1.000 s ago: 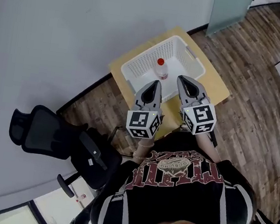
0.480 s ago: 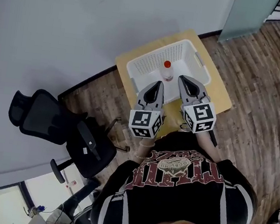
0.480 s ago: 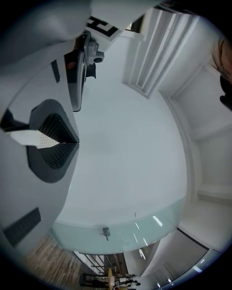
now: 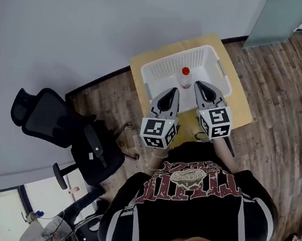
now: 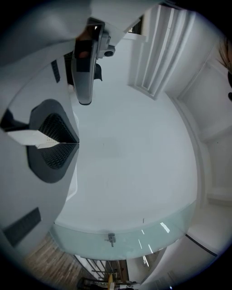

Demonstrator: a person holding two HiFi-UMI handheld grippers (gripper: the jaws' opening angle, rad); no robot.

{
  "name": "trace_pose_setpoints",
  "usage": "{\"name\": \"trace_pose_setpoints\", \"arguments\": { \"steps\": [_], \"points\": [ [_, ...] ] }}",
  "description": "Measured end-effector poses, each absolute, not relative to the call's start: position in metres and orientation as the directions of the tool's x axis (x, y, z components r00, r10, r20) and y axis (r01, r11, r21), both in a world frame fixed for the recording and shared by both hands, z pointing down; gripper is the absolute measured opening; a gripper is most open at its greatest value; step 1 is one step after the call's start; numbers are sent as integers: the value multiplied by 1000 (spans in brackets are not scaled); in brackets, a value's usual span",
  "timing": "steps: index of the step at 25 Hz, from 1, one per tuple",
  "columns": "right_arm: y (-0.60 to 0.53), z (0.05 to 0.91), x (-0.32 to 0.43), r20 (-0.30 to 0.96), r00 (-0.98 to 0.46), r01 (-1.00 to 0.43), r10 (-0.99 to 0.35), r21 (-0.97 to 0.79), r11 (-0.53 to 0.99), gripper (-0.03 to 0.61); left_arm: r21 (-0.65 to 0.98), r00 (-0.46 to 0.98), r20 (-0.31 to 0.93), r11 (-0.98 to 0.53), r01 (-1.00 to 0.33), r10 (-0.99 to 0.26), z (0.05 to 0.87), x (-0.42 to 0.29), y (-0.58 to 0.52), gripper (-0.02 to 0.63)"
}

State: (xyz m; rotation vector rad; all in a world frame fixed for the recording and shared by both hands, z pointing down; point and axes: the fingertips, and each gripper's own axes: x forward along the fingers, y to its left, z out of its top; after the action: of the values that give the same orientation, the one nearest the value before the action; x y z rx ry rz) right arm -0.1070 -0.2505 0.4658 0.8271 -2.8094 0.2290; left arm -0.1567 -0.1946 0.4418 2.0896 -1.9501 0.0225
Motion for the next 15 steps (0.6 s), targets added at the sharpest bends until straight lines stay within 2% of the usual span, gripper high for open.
{"name": "trace_pose_setpoints", "arguments": {
  "steps": [15],
  "points": [
    [-262,494,-130,340,-844,-465,-415,-78,882,18,203,58,219,-12,-979,-974,449,-163,-202,48]
  ]
}}
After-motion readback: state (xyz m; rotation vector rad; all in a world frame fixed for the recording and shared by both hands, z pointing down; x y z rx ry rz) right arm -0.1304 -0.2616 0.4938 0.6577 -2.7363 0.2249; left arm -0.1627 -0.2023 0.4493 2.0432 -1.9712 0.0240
